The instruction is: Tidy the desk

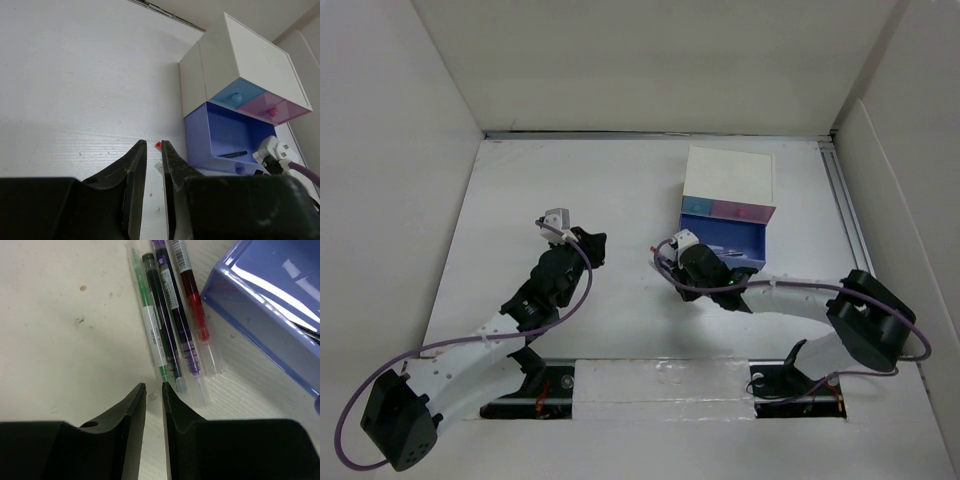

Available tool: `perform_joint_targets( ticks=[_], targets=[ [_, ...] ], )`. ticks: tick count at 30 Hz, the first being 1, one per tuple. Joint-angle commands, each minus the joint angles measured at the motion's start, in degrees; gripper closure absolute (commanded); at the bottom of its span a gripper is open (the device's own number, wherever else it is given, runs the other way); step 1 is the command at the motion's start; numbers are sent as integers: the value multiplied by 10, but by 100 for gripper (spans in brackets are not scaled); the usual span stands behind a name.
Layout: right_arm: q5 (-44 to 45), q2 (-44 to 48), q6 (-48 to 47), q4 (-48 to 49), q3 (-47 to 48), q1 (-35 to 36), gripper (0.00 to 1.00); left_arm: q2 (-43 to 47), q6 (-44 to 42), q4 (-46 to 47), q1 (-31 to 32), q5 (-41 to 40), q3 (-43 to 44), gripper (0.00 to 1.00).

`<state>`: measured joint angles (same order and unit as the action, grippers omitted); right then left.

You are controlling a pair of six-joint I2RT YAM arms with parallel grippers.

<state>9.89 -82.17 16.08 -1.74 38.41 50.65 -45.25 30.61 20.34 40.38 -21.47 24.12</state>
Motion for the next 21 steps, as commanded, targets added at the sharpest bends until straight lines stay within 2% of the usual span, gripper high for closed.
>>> perform_joint_targets(
  ticks=[1, 15, 19, 21],
  targets=[
    [14, -19, 5, 38, 6, 2, 75, 0, 2, 22, -1, 0, 0, 85],
    [30, -70, -3, 36, 22, 2, 72, -1, 1, 23, -1, 2, 1, 85],
    [30, -82, 2, 44, 22, 14, 96, -1, 1, 22, -1, 1, 0, 85],
    [36, -62, 1, 38, 22, 20, 100, -2, 1, 22, -1, 1, 0, 85]
  ],
)
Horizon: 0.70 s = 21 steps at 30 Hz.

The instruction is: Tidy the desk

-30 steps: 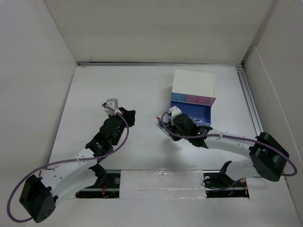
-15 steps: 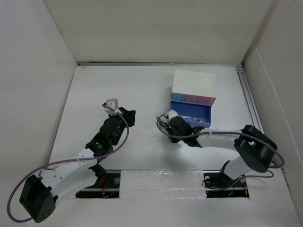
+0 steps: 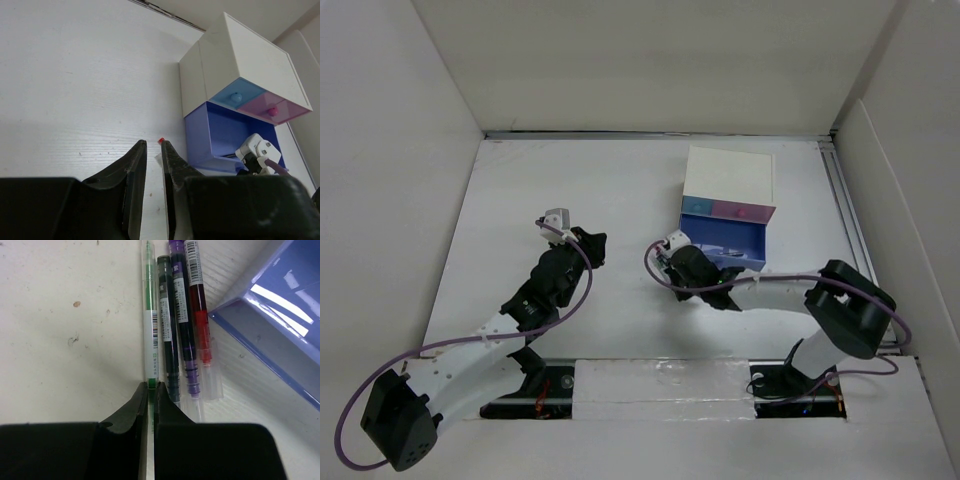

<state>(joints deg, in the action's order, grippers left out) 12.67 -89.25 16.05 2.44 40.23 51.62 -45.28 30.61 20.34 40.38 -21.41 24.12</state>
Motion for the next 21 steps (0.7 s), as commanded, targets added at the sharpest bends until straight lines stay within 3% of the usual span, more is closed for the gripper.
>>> perform_joint_targets(
  ticks=[1, 9, 15, 21],
  targets=[
    [6, 39, -1, -18, 11, 16, 100, -2, 1, 23, -1, 1, 0, 85],
    [33, 232, -37, -123, 52, 9, 99, 1, 1, 22, -1, 3, 0, 85],
    [89, 264, -44, -210, 60, -70, 100, 8, 2, 22, -1, 6, 0, 85],
    [147, 237, -23, -242, 78, -91, 99, 11, 2, 20, -1, 6, -1, 85]
  ],
)
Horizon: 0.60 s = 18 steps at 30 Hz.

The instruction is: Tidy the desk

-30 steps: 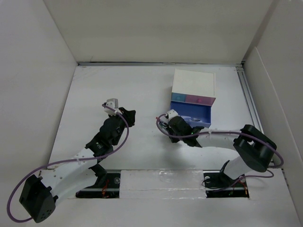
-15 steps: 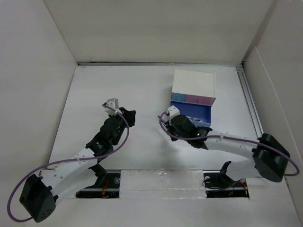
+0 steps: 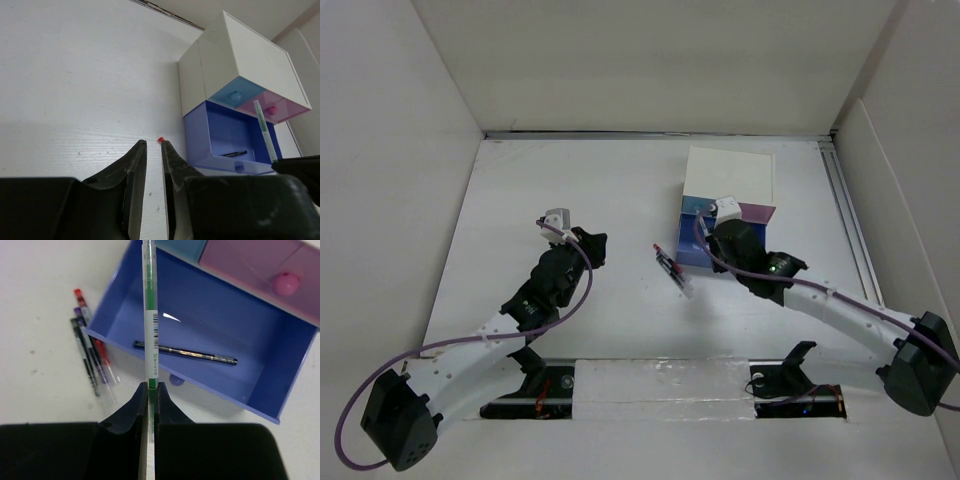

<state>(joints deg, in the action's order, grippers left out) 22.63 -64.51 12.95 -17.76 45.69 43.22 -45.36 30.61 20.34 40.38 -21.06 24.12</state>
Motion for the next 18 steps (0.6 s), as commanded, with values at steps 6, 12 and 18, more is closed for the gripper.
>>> perform_joint_targets(
  ticks=[6, 12, 18],
  targets=[
    [94, -36, 19, -45, 35, -30, 96, 13, 2, 21, -1, 4, -1, 85],
    [152, -65, 32, -41, 49, -52, 90, 12, 2, 21, -1, 5, -1, 85],
    [189, -78, 34, -32, 61, -64, 66, 12, 2, 22, -1, 5, -2, 85]
  ],
)
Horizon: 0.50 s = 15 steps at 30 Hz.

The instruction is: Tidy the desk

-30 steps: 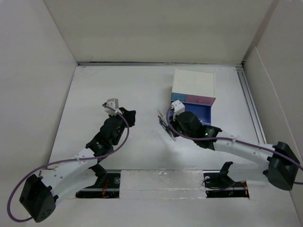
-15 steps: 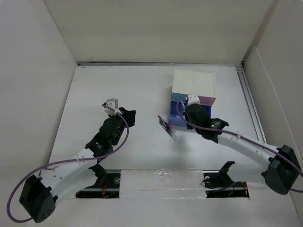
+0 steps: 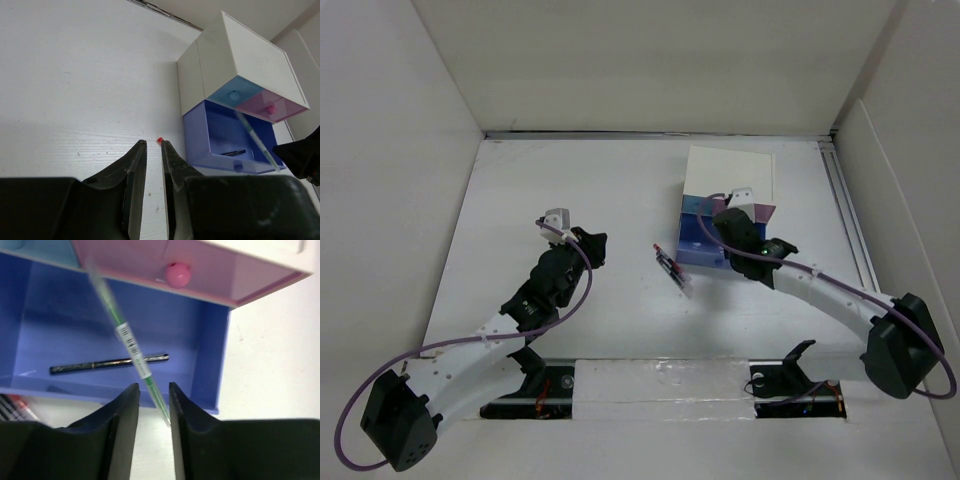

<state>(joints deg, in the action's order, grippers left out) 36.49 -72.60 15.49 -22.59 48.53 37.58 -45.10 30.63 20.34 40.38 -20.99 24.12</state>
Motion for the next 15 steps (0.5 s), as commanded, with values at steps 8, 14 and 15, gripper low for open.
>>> perform_joint_targets(
  ticks=[8, 14, 15],
  targets=[
    [18, 81, 1, 61, -17, 22, 68, 5, 0, 22, -1, 4, 0, 85],
    [-191, 124, 1, 146, -94, 78, 100, 4, 0, 23, -1, 3, -1, 85],
    [-214, 116, 6, 175, -104, 85, 100, 2, 0, 24, -1, 3, -1, 85]
  ],
)
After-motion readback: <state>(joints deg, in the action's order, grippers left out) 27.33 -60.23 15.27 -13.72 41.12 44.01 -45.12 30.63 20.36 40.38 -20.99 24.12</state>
